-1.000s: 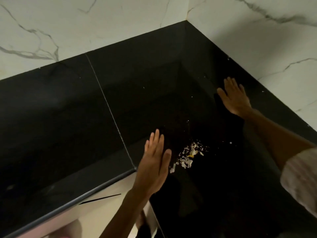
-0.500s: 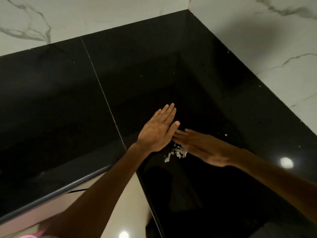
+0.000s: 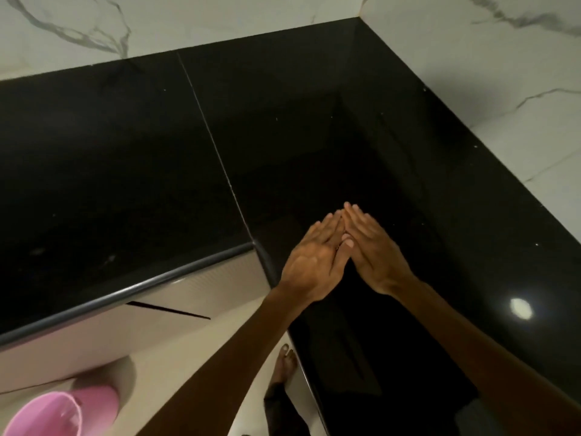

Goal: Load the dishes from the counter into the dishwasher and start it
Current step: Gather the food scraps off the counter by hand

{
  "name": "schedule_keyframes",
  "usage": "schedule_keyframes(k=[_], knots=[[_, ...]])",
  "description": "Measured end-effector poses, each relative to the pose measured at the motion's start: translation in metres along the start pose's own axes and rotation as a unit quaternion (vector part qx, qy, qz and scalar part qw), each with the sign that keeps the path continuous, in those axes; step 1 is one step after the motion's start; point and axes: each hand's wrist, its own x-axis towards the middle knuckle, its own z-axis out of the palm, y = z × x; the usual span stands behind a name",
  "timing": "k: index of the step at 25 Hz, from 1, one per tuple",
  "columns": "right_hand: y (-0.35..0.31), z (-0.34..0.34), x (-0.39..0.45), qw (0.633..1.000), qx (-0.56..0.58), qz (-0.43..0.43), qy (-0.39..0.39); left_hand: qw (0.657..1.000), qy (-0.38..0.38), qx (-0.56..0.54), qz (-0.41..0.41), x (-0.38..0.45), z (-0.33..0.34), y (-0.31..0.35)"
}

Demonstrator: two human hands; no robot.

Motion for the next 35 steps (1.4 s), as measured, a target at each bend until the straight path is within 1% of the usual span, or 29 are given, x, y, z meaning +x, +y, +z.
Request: schedule_keyframes(k=[2,3,4,5,6,7,8,9,10,11,12,13,14,15,16,18,19,20,21,22,23,24,25,27,29,31,32,34,35], knots=[[-0.013,0.002,-0.020,0.998,0.060,-0.014,-0.015,0.996,0.032,-0.080,-0.017,-0.031,0.001,0.009],[-0.017,-0.001,-0.030,0.991,0.126,0.001,-0.033,0.989,0.048,-0.136,-0.022,-0.045,-0.001,0.013],[-0.019,-0.007,-0.036,0.975,0.218,0.030,-0.033,0.976,0.079,-0.202,-0.034,-0.057,-0.004,0.015],[-0.019,-0.012,-0.040,0.951,0.303,0.055,-0.003,0.950,0.134,-0.274,-0.060,-0.071,-0.005,0.018],[-0.016,-0.016,-0.039,0.931,0.355,0.075,0.041,0.906,0.209,-0.353,-0.105,-0.084,-0.005,0.018],[-0.009,-0.019,-0.033,0.927,0.356,0.091,0.071,0.845,0.286,-0.419,-0.169,-0.096,-0.002,0.017],[-0.002,-0.020,-0.023,0.938,0.323,0.099,0.074,0.776,0.351,-0.465,-0.242,-0.106,0.002,0.014],[0.003,-0.020,-0.011,0.961,0.256,0.092,0.055,0.704,0.393,-0.510,-0.301,-0.114,0.007,0.011],[0.003,-0.018,0.000,0.979,0.187,0.070,0.033,0.622,0.413,-0.580,-0.325,-0.118,0.014,0.008],[-0.001,-0.015,0.010,0.989,0.141,0.033,0.016,0.530,0.416,-0.670,-0.312,-0.118,0.021,0.006],[-0.008,-0.013,0.016,0.993,0.122,-0.007,0.000,0.444,0.407,-0.747,-0.281,-0.116,0.026,0.008],[-0.016,-0.009,0.017,0.993,0.109,-0.051,-0.013,0.381,0.397,-0.796,-0.254,-0.115,0.031,0.010],[-0.022,-0.005,0.013,0.991,0.098,-0.091,-0.021,0.344,0.385,-0.823,-0.236,-0.114,0.034,0.012],[-0.028,-0.002,0.005,0.988,0.090,-0.121,-0.029,0.323,0.377,-0.839,-0.225,-0.114,0.036,0.011],[-0.032,0.000,-0.004,0.985,0.088,-0.140,-0.041,0.315,0.370,-0.847,-0.216,-0.113,0.036,0.008],[-0.033,0.002,-0.026,0.979,0.128,-0.148,-0.055,0.319,0.358,-0.851,-0.215,-0.112,0.035,0.002],[-0.030,0.001,-0.035,0.976,0.170,-0.137,-0.017,0.321,0.356,-0.852,-0.212,-0.110,0.034,-0.001],[-0.024,0.000,-0.043,0.969,0.218,-0.101,0.049,0.320,0.355,-0.852,-0.213,-0.108,0.034,-0.003],[-0.015,-0.001,-0.048,0.962,0.250,-0.032,0.109,0.315,0.358,-0.853,-0.212,-0.105,0.033,-0.005],[-0.004,-0.002,-0.051,0.957,0.249,0.054,0.139,0.311,0.359,-0.855,-0.208,-0.103,0.032,-0.006],[0.006,-0.001,-0.052,0.960,0.206,0.129,0.137,0.308,0.360,-0.857,-0.203,-0.101,0.032,-0.009],[0.013,0.002,-0.050,0.971,0.129,0.166,0.112,0.306,0.360,-0.858,-0.199,-0.100,0.032,-0.012],[0.014,0.006,-0.047,0.981,0.062,0.161,0.088,0.303,0.361,-0.859,-0.198,-0.098,0.033,-0.016],[-0.004,0.016,-0.036,0.993,0.004,0.093,0.072,0.305,0.358,-0.861,-0.193,-0.097,0.035,-0.019],[-0.035,0.027,-0.033,0.996,-0.026,0.027,0.077,0.308,0.357,-0.861,-0.189,-0.095,0.038,-0.016],[-0.068,0.036,-0.034,0.996,-0.039,-0.024,0.074,0.303,0.359,-0.863,-0.188,-0.096,0.037,-0.018],[-0.082,0.040,-0.036,0.996,-0.040,-0.048,0.068,0.308,0.358,-0.861,-0.187,-0.097,0.036,-0.018],[-0.107,0.050,-0.042,0.994,-0.041,-0.087,0.055,0.333,0.350,-0.854,-0.190,-0.095,0.038,-0.022],[-0.117,0.057,-0.044,0.992,-0.039,-0.108,0.047,0.337,0.344,-0.860,-0.168,-0.092,0.040,-0.016]])
